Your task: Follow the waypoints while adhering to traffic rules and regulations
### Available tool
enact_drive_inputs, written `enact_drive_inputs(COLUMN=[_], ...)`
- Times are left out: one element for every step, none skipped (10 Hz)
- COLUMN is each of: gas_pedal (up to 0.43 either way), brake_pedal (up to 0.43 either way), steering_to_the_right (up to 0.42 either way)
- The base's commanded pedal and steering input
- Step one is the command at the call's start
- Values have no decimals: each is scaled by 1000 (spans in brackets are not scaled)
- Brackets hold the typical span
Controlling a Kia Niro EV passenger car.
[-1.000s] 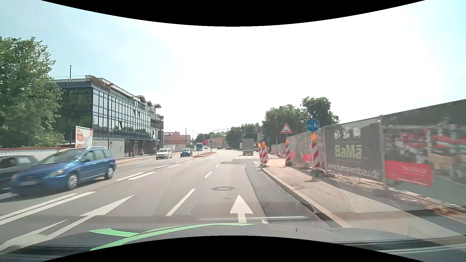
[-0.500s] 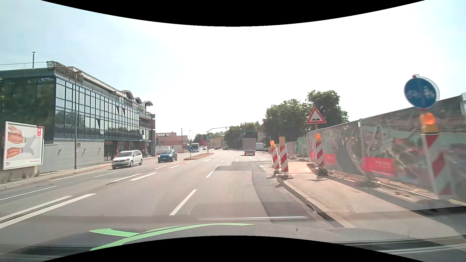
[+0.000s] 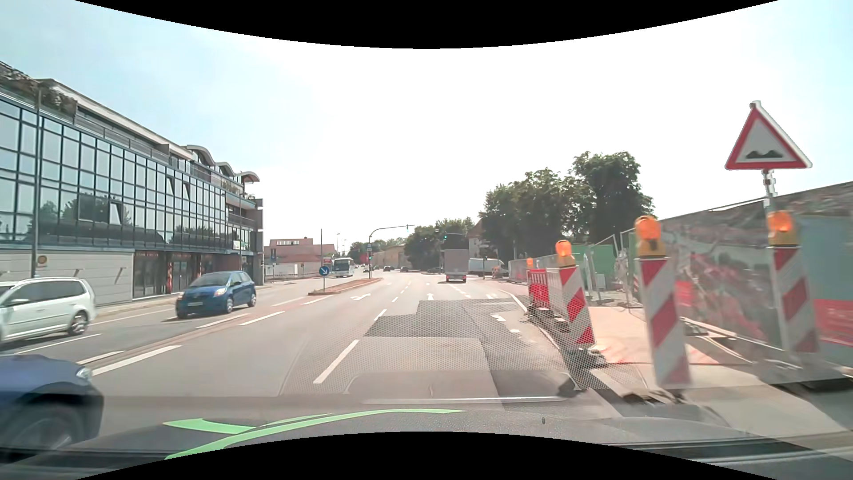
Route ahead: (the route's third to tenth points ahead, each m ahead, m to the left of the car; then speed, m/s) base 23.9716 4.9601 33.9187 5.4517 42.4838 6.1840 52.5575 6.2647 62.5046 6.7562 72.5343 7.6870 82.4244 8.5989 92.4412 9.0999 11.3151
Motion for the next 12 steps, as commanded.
enact_drive_inputs(gas_pedal=[39,39,47,47,59,59,67,79,98,98,98,98], brake_pedal=[0,0,0,0,0,0,0,0,0,0,0,0], steering_to_the_right=[11,11,9,8,8,7,5,4,3,3,2,1])
